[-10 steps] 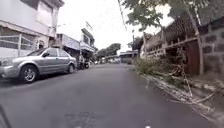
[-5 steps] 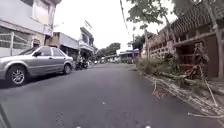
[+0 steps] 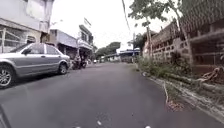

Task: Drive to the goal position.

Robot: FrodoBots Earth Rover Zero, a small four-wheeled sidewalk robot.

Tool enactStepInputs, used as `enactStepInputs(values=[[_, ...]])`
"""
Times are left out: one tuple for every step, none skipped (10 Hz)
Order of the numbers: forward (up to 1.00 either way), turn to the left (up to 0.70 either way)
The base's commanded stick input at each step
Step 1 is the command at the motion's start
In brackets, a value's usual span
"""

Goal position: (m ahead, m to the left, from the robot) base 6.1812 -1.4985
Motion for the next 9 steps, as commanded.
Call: enactStepInputs(values=[[1.0,0.0],[1.0,0.0],[1.0,0.0],[1.0,0.0],[1.0,0.0],[1.0,0.0],[1.0,0.0],[1.0,0.0],[1.0,0.0]])
